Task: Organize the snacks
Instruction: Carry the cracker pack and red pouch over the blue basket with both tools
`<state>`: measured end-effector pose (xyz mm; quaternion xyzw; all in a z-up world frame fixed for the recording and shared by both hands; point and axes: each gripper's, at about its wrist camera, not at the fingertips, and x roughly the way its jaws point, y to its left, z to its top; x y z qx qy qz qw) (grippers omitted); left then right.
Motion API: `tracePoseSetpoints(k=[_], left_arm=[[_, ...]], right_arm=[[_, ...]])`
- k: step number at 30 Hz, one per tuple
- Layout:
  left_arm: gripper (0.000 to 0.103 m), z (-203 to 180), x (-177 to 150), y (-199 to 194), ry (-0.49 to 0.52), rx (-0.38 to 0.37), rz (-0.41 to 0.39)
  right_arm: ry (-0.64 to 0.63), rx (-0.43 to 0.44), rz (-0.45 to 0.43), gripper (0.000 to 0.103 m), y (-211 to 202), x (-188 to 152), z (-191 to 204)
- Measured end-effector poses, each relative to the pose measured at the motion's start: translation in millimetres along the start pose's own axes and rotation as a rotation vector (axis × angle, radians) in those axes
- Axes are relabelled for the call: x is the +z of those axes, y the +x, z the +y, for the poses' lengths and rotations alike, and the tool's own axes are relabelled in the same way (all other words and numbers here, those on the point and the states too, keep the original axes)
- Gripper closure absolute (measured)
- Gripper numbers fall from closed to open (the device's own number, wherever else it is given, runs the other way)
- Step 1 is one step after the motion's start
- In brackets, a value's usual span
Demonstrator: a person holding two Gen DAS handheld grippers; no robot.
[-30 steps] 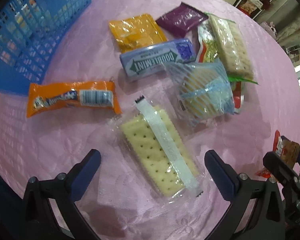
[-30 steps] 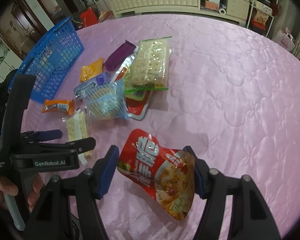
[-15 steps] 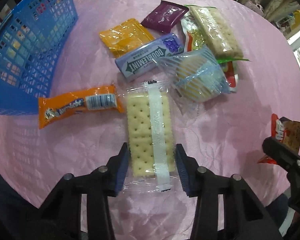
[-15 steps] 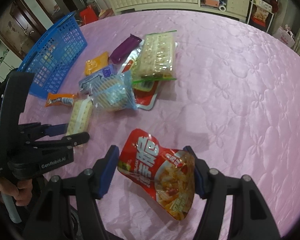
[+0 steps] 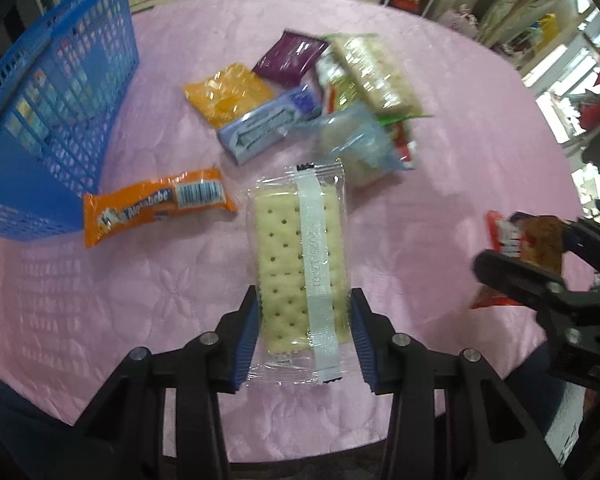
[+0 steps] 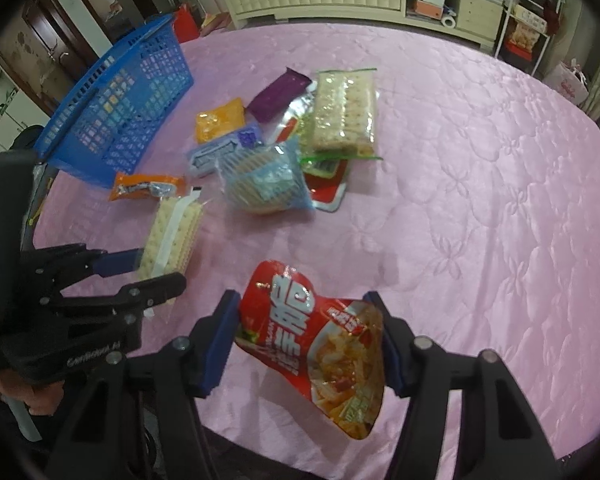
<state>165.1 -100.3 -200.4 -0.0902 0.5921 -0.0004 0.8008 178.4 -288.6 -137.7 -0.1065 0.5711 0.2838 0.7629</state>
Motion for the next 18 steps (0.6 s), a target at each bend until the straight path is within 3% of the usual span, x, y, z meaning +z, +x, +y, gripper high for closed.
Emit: tracePoseSetpoints(k=[5, 18], left_arm=[[0.063, 1, -1, -33, 0.031, -0.030, -0.051], [0.063, 37, 10, -117, 0.102, -0.021, -0.209]], right_arm=[[-0.001, -0.002, -0.016, 0.037, -13, 3, 16], [-0.023, -0.013, -0.121, 0.037, -57, 27, 74]])
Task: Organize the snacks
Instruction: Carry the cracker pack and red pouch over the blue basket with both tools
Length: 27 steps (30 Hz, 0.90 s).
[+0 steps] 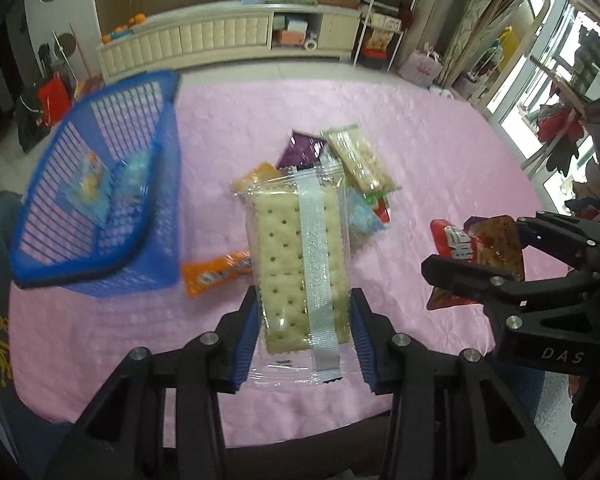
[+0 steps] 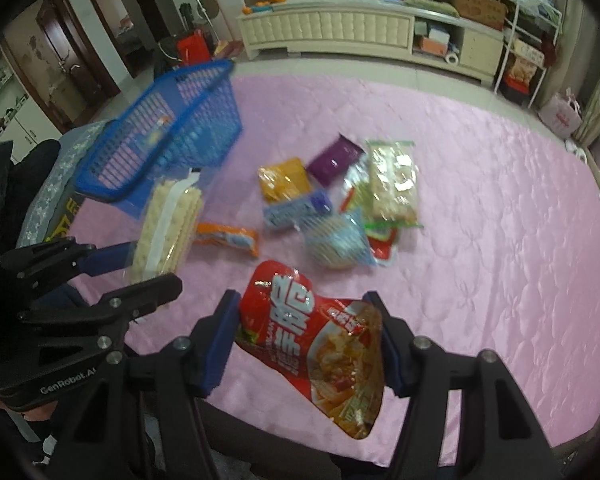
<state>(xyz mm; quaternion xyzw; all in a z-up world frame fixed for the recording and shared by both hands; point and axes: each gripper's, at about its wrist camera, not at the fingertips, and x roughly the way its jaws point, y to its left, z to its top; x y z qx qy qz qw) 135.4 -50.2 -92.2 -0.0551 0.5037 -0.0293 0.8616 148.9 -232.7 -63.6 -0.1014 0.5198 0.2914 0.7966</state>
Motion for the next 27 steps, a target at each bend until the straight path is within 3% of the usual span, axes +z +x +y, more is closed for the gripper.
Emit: tracePoseSetpoints(k=[10, 17, 27], left_arm=[[0.063, 56, 15, -58, 0.002, 0.020, -0.099], [0.063, 97, 24, -66, -0.017, 0.042, -0.121], [0.063, 133, 33, -56, -0.058, 0.044, -0.094]], right_arm=[[-0.057, 0.034, -0.094, 0.037, -16, 48, 59], [-0.088, 0.059, -0.110, 0.037, -3, 77, 94], [-0.117, 0.064, -0.084, 0.037, 25, 105, 120]])
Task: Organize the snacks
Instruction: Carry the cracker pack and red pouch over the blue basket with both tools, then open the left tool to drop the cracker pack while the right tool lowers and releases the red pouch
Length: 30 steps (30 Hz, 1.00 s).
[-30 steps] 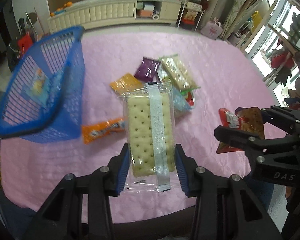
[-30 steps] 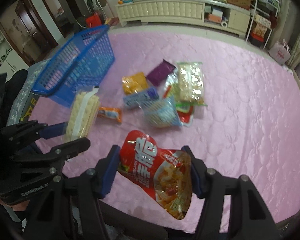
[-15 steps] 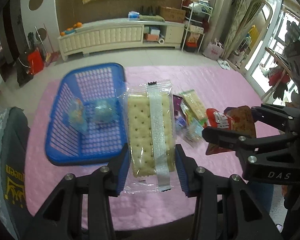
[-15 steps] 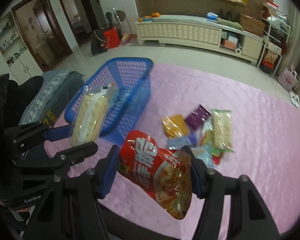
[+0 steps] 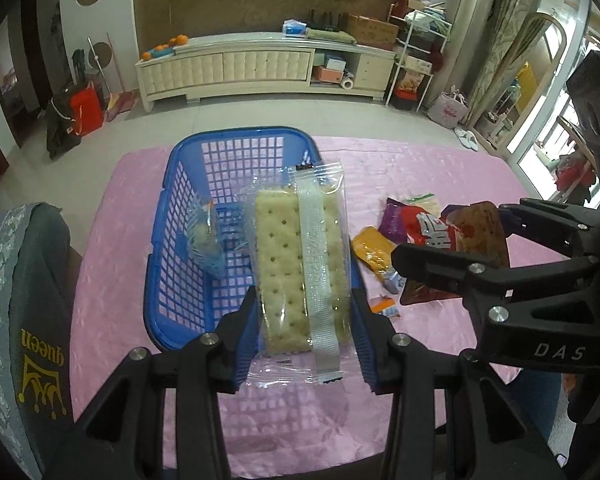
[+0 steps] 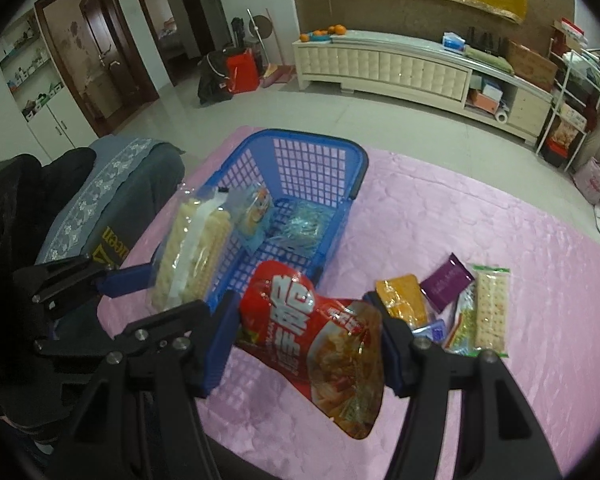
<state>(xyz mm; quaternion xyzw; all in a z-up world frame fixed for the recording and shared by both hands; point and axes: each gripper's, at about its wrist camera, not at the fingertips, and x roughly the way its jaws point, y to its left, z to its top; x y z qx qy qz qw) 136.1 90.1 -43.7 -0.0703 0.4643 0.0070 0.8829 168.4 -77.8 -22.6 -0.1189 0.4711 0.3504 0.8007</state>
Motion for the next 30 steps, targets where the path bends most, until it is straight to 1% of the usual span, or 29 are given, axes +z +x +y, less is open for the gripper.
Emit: tracePoseSetpoints(k=[6, 15, 20, 22, 23, 24, 25, 27, 30], left_arm=[[0.062, 13, 5, 20, -0.022, -0.013, 0.043], [0.062, 21, 14, 51, -0.043, -0.035, 0.077], [0.062, 23, 12, 66, -0.054, -0.032, 0.103], [0.061, 23, 8, 70, -0.059, -0.017, 0.111], [0.060, 23, 7, 74, -0.057, -0.008, 0.118], [0.055, 23, 4, 78, -0.056, -0.008, 0.132], [0.047, 23, 2, 80, -0.058, -0.014, 0.138], [0.041, 22, -2, 78, -0.061, -0.039, 0.134], [0.040, 19, -6, 73, -0.046, -0.033, 0.138]], right_arm=[[0.009, -0.003, 0.022, 0.037, 15, 6, -4], [0.039, -0.023, 0.042, 0.037, 32, 14, -19], [0.047, -0.028, 0.049, 0.037, 36, 13, -26], [0.048, -0.033, 0.055, 0.037, 37, 11, -27], [0.046, -0.035, 0.060, 0.037, 38, 10, -27], [0.042, -0.040, 0.068, 0.037, 38, 7, -27], [0.038, -0.043, 0.072, 0.037, 37, 5, -27], [0.038, -0.053, 0.074, 0.037, 34, 1, -28], [0.049, -0.063, 0.073, 0.037, 28, -1, -32]])
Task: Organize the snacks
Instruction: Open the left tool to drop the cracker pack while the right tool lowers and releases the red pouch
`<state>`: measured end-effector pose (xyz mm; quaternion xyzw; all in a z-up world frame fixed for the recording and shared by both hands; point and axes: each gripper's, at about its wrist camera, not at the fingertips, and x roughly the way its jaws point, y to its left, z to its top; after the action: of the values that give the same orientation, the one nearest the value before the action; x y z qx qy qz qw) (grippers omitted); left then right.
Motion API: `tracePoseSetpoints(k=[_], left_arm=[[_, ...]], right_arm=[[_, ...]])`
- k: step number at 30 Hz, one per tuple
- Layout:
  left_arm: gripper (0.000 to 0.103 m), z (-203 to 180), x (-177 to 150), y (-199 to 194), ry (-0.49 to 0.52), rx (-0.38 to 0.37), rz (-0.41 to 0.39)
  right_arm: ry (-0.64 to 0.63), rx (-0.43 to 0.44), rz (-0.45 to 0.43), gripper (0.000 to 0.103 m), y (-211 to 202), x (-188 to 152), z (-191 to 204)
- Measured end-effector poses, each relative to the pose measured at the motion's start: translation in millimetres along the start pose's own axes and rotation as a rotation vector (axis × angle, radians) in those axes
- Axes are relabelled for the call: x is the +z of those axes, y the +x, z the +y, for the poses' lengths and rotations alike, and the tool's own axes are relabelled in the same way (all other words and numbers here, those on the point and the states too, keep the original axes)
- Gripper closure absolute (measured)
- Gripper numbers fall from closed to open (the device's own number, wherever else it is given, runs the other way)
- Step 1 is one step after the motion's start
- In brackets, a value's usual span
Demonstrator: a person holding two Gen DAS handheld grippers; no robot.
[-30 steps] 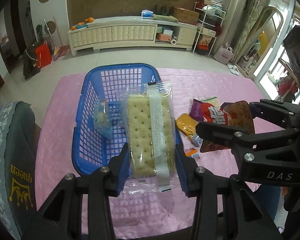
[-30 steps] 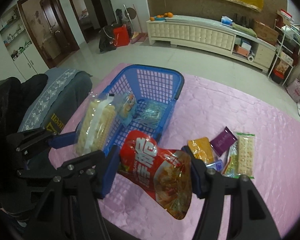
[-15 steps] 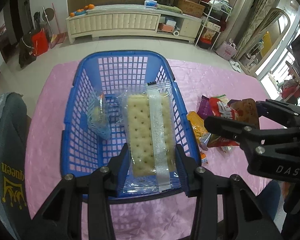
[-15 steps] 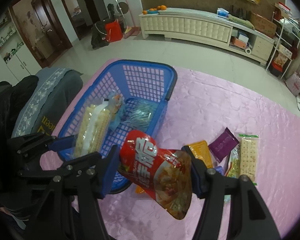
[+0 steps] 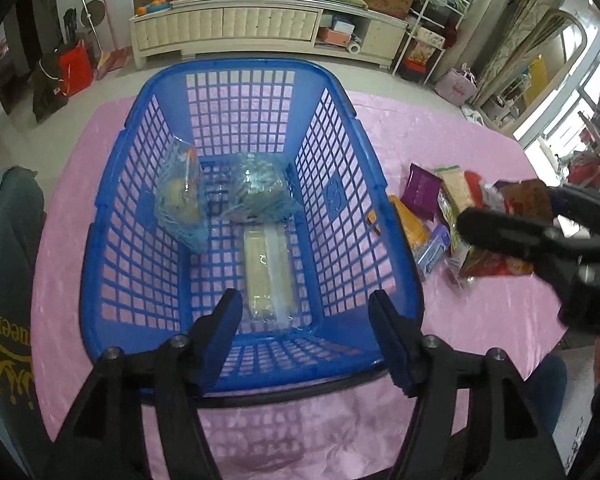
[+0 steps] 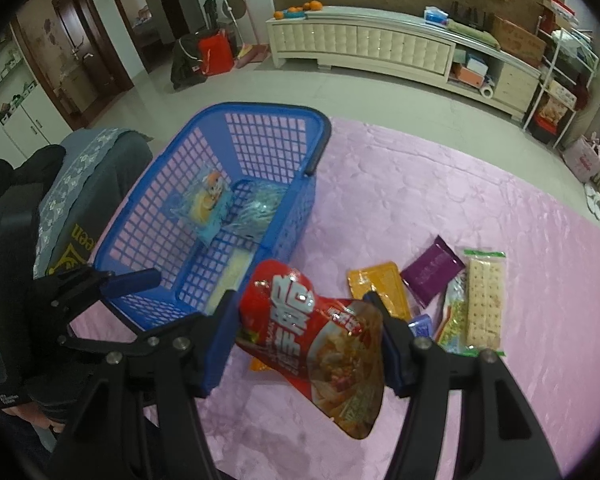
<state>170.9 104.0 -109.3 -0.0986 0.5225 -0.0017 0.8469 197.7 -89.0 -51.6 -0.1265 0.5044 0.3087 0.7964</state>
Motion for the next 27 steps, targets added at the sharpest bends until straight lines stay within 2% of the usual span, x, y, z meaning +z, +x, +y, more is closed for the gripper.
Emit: tracePoseSetpoints(k=[5, 8, 15, 23, 27], left_arm=[[0.040, 4, -4, -23, 0.002, 0.020, -0.041], [0.040, 14, -2, -43, -0.023, 0.036, -0.093], [0.040, 39, 6, -77, -0.047, 0.079, -0.156], [0.040, 67, 6, -80, -0.070, 0.109, -0.161], [0.040, 81, 3, -76, -0.084, 0.121, -0.156]], right_arm=[[0.007, 0.007, -0.019, 0.037, -11, 0, 2], [-0.010, 0.005, -0.026, 0.037, -15, 1, 9], [-0.072, 0.020, -0.033, 0.036, -19, 8, 30], [-0.124, 0.053, -0.024, 0.036, -6, 31, 53], [-0.153, 0.069, 0.000, 0.036, 14, 43, 74]])
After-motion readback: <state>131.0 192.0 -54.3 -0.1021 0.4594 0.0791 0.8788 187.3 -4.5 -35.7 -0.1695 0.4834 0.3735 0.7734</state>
